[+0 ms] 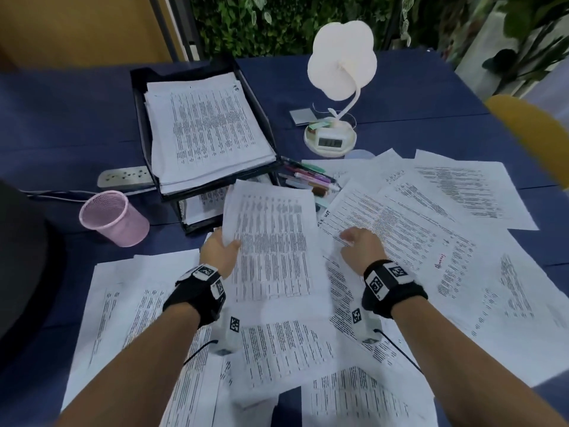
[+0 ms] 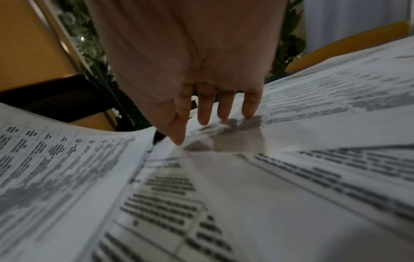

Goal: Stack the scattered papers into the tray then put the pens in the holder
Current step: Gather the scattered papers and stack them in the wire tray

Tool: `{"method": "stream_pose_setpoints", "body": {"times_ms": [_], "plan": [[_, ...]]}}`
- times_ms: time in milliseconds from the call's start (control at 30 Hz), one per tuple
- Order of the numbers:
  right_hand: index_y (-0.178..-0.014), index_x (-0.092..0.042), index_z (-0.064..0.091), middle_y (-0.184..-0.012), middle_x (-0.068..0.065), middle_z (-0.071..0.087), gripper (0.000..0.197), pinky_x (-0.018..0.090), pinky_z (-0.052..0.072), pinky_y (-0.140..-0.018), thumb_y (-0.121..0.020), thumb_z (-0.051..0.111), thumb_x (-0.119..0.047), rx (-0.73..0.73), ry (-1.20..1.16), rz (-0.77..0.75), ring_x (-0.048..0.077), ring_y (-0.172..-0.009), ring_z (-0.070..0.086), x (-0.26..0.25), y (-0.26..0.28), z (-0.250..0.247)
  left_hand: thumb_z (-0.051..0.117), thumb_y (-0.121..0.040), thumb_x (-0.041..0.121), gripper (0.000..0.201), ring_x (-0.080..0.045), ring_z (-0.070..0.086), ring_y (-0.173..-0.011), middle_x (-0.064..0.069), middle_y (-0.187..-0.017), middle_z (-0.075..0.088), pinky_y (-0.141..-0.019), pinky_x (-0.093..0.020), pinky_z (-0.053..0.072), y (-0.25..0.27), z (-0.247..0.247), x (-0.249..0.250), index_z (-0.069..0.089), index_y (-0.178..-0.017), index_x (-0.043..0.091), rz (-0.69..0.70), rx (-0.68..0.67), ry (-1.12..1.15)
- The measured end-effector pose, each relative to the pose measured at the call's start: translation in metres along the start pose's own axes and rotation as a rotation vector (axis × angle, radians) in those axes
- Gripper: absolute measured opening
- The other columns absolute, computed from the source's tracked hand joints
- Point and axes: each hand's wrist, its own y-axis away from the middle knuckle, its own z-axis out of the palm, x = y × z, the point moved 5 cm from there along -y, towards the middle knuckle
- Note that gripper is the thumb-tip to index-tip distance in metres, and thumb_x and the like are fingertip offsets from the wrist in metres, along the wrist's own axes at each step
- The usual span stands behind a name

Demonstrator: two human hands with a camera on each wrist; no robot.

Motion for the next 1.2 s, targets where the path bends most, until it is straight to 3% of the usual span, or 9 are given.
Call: {"method": "stream_pose_setpoints", "body": {"times_ms": [100, 200, 267, 467, 633, 800, 933, 1100, 1200], "plan": [[-0.124, -0.027, 0.049, -0.135, 0.003, 0.045, 0.047, 0.047, 0.041, -0.098, -0.080, 0.065, -0.026, 0.001, 0.297, -0.040, 0.024, -0.124, 0.041, -0.006, 0.003, 0.012, 0.056, -0.092, 0.020, 0.030, -0.035, 0.059, -0.098, -0.017, -0.107, 0.063, -0.078, -0.033, 0.045, -0.005, -0.008, -0.018, 0.057, -0.115, 0.002, -0.090, 0.060, -0.050], [-0.129, -0.028, 0.038, -0.142, 0.002, 0.032, 0.061, 0.055, 0.036, -0.100, -0.076, 0.067, -0.038, -0.028, 0.388, -0.061, 0.023, -0.130, 0.030, -0.011, 0.001, 0.021, 0.057, -0.091, 0.021, 0.031, -0.035, 0.058, -0.096, -0.017, -0.099, 0.060, -0.073, -0.030, 0.039, -0.007, -0.011, -0.030, 0.055, -0.113, -0.001, -0.178, 0.068, -0.072], [-0.130, -0.027, 0.035, -0.141, 0.002, 0.030, 0.062, 0.057, 0.036, -0.099, -0.077, 0.064, -0.041, -0.026, 0.432, -0.066, 0.023, -0.130, 0.029, -0.011, -0.002, 0.024, 0.058, -0.091, 0.022, 0.035, -0.034, 0.058, -0.098, -0.020, -0.109, 0.062, -0.075, -0.029, 0.038, -0.009, -0.012, -0.034, 0.055, -0.117, -0.001, -0.194, 0.049, -0.074], [-0.132, -0.017, 0.032, -0.135, 0.007, 0.036, 0.055, 0.054, 0.045, -0.091, -0.086, 0.056, -0.035, -0.008, 0.513, -0.080, 0.027, -0.123, 0.037, -0.016, -0.004, 0.024, 0.056, -0.092, 0.034, 0.051, -0.036, 0.053, -0.112, -0.019, -0.125, 0.056, -0.083, -0.032, 0.039, -0.017, -0.011, -0.041, 0.047, -0.129, 0.000, -0.199, -0.056, -0.164], [-0.116, -0.005, 0.047, -0.115, 0.013, 0.055, 0.032, 0.037, 0.049, -0.078, -0.092, 0.049, -0.026, 0.099, 0.474, -0.129, 0.028, -0.106, 0.052, -0.022, -0.005, 0.021, 0.056, -0.090, 0.041, 0.062, -0.037, 0.051, -0.118, -0.019, -0.134, 0.051, -0.098, -0.040, 0.043, -0.020, -0.011, -0.052, 0.041, -0.136, 0.003, -0.225, -0.078, -0.173], [-0.088, -0.008, 0.042, -0.081, 0.010, 0.057, 0.006, 0.027, 0.038, -0.058, -0.091, 0.042, -0.014, 0.143, 0.265, -0.046, 0.024, -0.070, 0.051, -0.032, -0.003, 0.010, 0.057, -0.089, 0.043, 0.059, -0.035, 0.054, -0.113, -0.016, -0.130, 0.054, -0.095, -0.040, 0.045, -0.021, -0.012, -0.052, 0.045, -0.133, 0.005, -0.211, -0.099, -0.144], [-0.086, -0.006, 0.045, -0.069, 0.006, 0.050, 0.008, 0.027, 0.035, -0.053, -0.091, 0.043, -0.013, 0.177, -0.048, -0.067, 0.026, -0.066, 0.049, -0.056, 0.008, 0.006, 0.057, -0.090, 0.041, 0.060, -0.035, 0.052, -0.115, -0.016, -0.131, 0.052, -0.096, -0.039, 0.044, -0.021, -0.010, -0.051, 0.042, -0.135, 0.004, -0.213, -0.111, -0.143], [-0.091, -0.012, 0.050, -0.088, 0.008, 0.061, 0.019, 0.033, 0.053, -0.065, -0.098, 0.045, -0.029, -0.305, -0.710, -0.031, 0.023, -0.075, 0.061, -0.089, 0.028, 0.035, 0.045, -0.097, 0.032, 0.049, -0.033, 0.047, -0.125, -0.016, -0.138, 0.048, -0.105, -0.039, 0.037, -0.023, -0.006, -0.050, 0.042, -0.137, 0.003, -0.216, -0.128, -0.015], [-0.098, -0.010, 0.057, -0.096, 0.006, 0.062, 0.019, 0.030, 0.046, -0.075, -0.096, 0.047, -0.027, -0.106, -0.386, -0.088, 0.024, -0.090, 0.059, -0.071, 0.017, 0.027, 0.038, -0.100, 0.031, 0.049, -0.032, 0.041, -0.131, -0.015, -0.144, 0.042, -0.111, -0.044, 0.031, -0.025, -0.006, -0.054, 0.037, -0.141, 0.005, -0.233, -0.156, 0.086]]}}
